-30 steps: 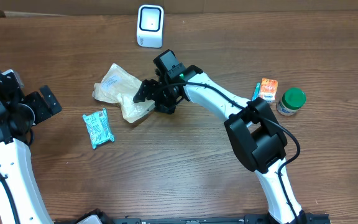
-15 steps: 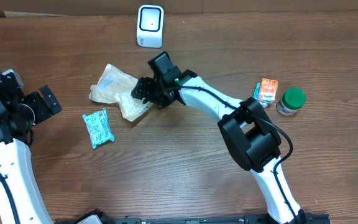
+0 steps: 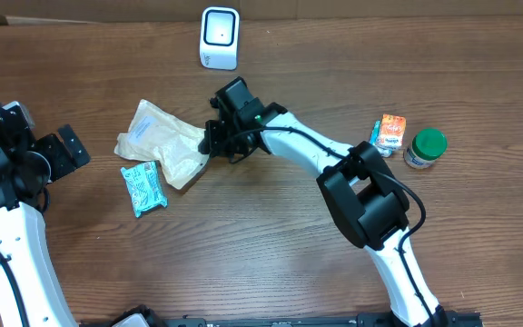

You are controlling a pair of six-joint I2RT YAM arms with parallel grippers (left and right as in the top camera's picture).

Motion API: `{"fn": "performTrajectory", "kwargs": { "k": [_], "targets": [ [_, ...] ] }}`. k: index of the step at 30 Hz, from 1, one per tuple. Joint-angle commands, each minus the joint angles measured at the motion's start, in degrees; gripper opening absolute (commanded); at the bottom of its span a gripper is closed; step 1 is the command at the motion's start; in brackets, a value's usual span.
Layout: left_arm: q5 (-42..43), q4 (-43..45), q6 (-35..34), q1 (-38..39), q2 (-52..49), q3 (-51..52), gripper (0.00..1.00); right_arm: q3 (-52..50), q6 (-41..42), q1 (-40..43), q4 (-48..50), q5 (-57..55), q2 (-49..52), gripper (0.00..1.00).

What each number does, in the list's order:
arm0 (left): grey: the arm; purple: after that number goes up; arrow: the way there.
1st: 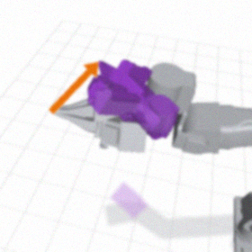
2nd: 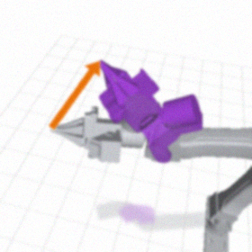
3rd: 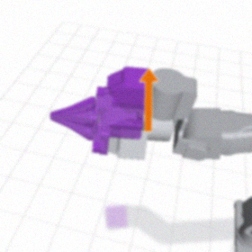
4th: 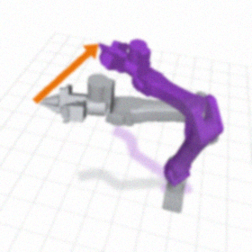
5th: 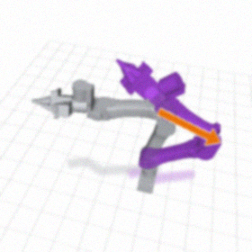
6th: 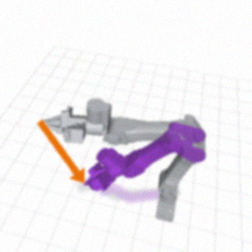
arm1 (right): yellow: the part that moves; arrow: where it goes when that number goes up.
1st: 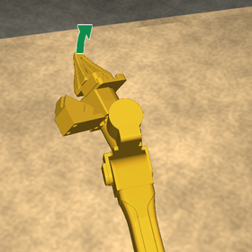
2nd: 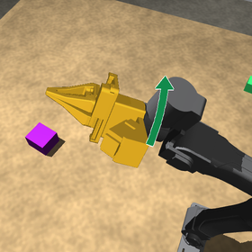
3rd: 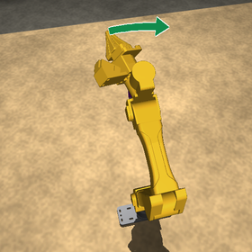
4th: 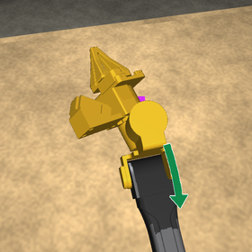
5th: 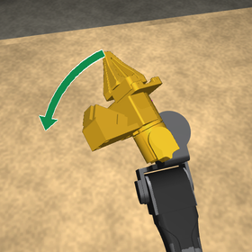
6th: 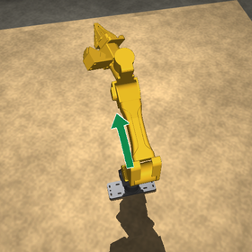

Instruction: Scan the item barcode

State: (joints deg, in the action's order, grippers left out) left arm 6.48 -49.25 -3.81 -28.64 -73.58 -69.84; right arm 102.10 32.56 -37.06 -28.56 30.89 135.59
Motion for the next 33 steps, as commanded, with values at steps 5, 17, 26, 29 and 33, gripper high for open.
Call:
{"fn": "performTrajectory", "kwargs": {
  "k": [5, 17, 26, 29, 33],
  "targets": [
    [0.5, 0.2, 1.5, -0.2, 0.1, -0.7, 1.00, 1.2, -21.7, 5.0, -12.1, 7.1, -11.4, 0.04],
    [0.5, 0.2, 1.5, -0.2, 0.1, -0.7, 1.00, 1.2, -34.3, 5.4, -31.5, -9.9, -28.4, 0.04],
    [0.5, 0.2, 1.5, -0.2, 0.1, -0.7, 1.00, 1.2, -26.3, 2.4, -39.5, -42.0, -32.1, 0.04],
    [0.5, 0.2, 1.5, -0.2, 0.1, -0.7, 0.99, 1.1, -21.1, -1.2, -42.4, -56.7, -32.1, 0.04],
    [0.5, 0.2, 1.5, -0.2, 0.1, -0.7, 1.00, 0.9, -15.6, -5.8, -44.4, -67.0, -31.8, 0.04]
  ]
}}
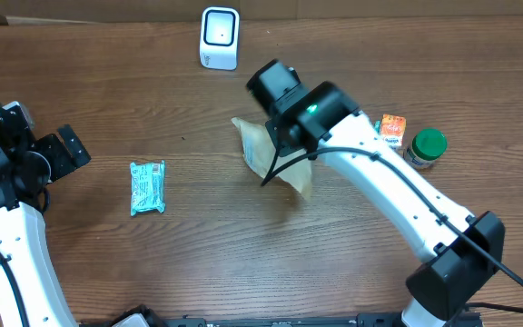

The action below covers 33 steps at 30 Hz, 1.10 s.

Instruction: Scan the item barcode

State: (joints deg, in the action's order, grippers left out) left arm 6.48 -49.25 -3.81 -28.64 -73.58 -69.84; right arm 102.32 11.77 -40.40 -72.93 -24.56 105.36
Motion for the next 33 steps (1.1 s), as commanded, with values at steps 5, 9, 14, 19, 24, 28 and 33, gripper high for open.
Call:
{"fn": "performTrajectory", "kwargs": {
  "k": [5, 9, 14, 19, 24, 28, 33],
  "targets": [
    [0.5, 0.2, 1.5, -0.2, 0.1, -0.7, 1.00, 0.5, 6.1, -4.6, -0.3, -11.1, 0.7, 0.04],
    [0.5, 0.2, 1.5, -0.2, 0.1, -0.7, 1.00, 0.3, 5.2, -2.8, -0.3, -0.3, 2.6, 0.24],
    [0.5, 0.2, 1.5, -0.2, 0.1, -0.7, 1.00, 0.2, -3.6, -1.9, -1.4, 8.0, 5.0, 0.54],
    [0.5, 0.2, 1.5, -0.2, 0.1, -0.7, 1.00, 0.2, -4.8, -1.9, -1.4, 10.1, 5.3, 0.49],
    [0.5, 0.2, 1.5, -0.2, 0.1, -0.7, 1.00, 0.2, -7.3, -1.9, -1.4, 13.9, 5.3, 0.43],
    [0.5, 0.2, 1.5, -0.2, 0.1, -0.7, 1.00, 0.2, -12.4, -1.9, -1.5, 14.1, 5.3, 0.54],
    [0.5, 0.2, 1.5, -0.2, 0.1, -0.7, 1.00, -2.4, -19.6, -1.9, 0.5, 10.3, 6.0, 0.73]
  ]
}}
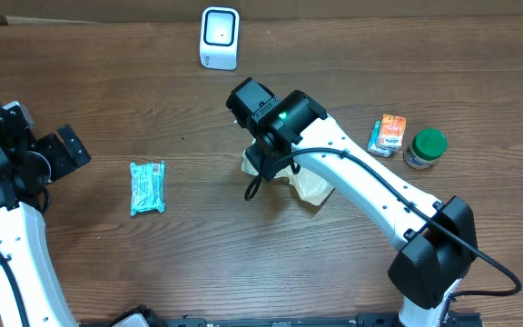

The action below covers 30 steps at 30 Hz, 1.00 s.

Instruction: Scan the item barcode

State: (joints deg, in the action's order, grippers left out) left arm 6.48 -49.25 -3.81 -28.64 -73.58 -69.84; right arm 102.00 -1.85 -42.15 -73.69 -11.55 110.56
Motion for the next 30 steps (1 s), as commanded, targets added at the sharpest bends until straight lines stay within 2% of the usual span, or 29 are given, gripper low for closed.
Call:
{"fn": "performTrajectory", "kwargs": {
  "k": [1, 5, 12, 18, 24, 30],
  "targets": [
    [0.5, 0.2, 1.5, -0.2, 0.1, -0.7, 0.99, -2.9, -6.3, -0.2, 2.0, -3.3, 0.9, 0.75],
    [0.5, 0.2, 1.5, -0.2, 0.1, -0.7, 1.00, -8.5, -10.6, -0.2, 7.4, -3.9, 2.5, 0.78],
    [0.5, 0.2, 1.5, -0.2, 0.1, -0.7, 1.00, -10.1, -18.9, -0.2, 16.3, -3.8, 7.2, 0.76],
    [0.5, 0.2, 1.5, -0.2, 0.1, -0.7, 1.00, -10.1, -21.2, -0.2, 17.7, -4.0, 12.0, 0.73],
    [0.5, 0.2, 1.5, -0.2, 0.1, -0.7, 1.00, -11.9, -21.1, 0.5, 22.1, -6.8, 13.9, 0.59],
    [0.5, 0.2, 1.5, -0.2, 0.1, -0.7, 1.00, -11.9, -20.2, 1.0, 20.3, -6.1, 13.9, 0.46]
  ]
}}
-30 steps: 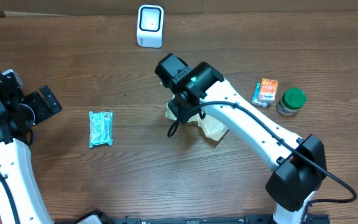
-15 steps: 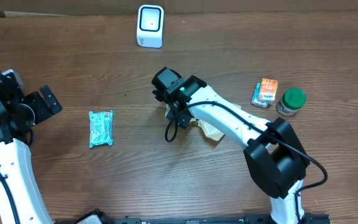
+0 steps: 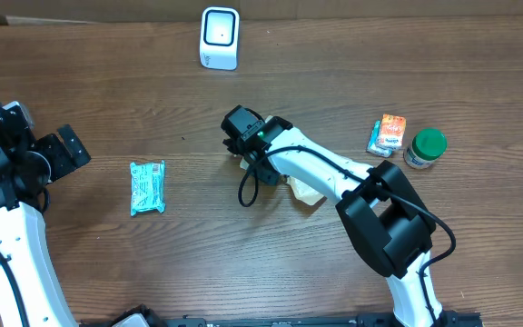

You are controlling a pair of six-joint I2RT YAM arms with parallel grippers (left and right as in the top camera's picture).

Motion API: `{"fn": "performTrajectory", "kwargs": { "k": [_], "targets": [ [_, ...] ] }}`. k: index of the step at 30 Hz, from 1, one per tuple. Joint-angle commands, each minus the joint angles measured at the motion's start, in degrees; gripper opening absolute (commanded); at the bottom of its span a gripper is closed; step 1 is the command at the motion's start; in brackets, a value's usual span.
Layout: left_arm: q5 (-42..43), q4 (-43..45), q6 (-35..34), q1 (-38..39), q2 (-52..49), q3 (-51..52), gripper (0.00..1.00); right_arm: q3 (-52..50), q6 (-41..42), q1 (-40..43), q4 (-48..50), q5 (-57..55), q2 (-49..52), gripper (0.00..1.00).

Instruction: Scan the item barcode

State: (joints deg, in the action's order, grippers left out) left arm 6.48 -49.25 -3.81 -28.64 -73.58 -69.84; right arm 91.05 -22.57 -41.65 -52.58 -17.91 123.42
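My right gripper [image 3: 243,151] hangs low over the table's middle, pointing down, its fingers hidden under its own body. A tan padded pouch [image 3: 305,193] lies beneath the right arm. Only its right end shows; the rest runs under the arm toward the gripper, which seems shut on its far end. The white barcode scanner [image 3: 219,37] stands at the back edge, well apart from the pouch. My left gripper [image 3: 69,150] rests at the far left with nothing in it; its jaws do not show clearly.
A teal packet [image 3: 148,187] lies left of centre. An orange carton [image 3: 389,134] and a green-lidded jar [image 3: 425,148] stand at the right. A black cable loops below the right gripper.
My right gripper has shifted slightly left and dropped lower. More of the pouch is now covered by the arm; its visible end stays about where it was.
My right gripper was first at the tan pouch lying left of centre beside the teal packet. Then the pouch hung from it right of centre. After that the gripper and pouch were nearer the middle, and now the gripper is lower there.
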Motion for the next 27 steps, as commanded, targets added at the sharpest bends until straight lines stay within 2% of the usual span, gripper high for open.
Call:
{"fn": "performTrajectory", "kwargs": {
  "k": [1, 3, 4, 8, 13, 18, 20, 25, 27],
  "targets": [
    [0.5, 0.2, 1.5, -0.2, 0.1, -0.7, 1.00, -1.0, 1.8, 0.5, -0.8, 0.2, 1.0, 0.44],
    [0.5, 0.2, 1.5, -0.2, 0.1, -0.7, 1.00, -0.8, 4.6, 0.5, -0.9, 0.2, 1.0, 0.36],
    [0.5, 0.2, 1.5, -0.2, 0.1, -0.7, 0.99, -0.2, 7.1, 0.4, -1.5, 0.2, 1.0, 0.27],
    [0.5, 0.2, 1.5, -0.2, 0.1, -0.7, 1.00, 3.1, 13.9, 0.4, -5.8, 3.1, 1.0, 0.19],
    [0.5, 0.2, 1.5, -0.2, 0.1, -0.7, 1.00, 14.2, 15.1, 0.5, -16.2, 18.6, 0.7, 0.08],
    [0.5, 0.2, 1.5, -0.2, 0.1, -0.7, 1.00, 28.3, 15.1, 1.2, -24.3, 37.6, 0.7, 0.04],
    [0.5, 0.2, 1.5, -0.2, 0.1, -0.7, 1.00, 30.8, 15.1, 1.9, -24.9, 43.6, 0.6, 0.04],
    [0.5, 0.2, 1.5, -0.2, 0.1, -0.7, 0.99, 27.4, 11.6, 6.6, -19.6, 67.5, 0.8, 0.04],
    [0.5, 0.2, 1.5, -0.2, 0.1, -0.7, 1.00, 24.1, 11.8, 7.7, -15.5, 72.1, 0.8, 0.04]
  ]
}}
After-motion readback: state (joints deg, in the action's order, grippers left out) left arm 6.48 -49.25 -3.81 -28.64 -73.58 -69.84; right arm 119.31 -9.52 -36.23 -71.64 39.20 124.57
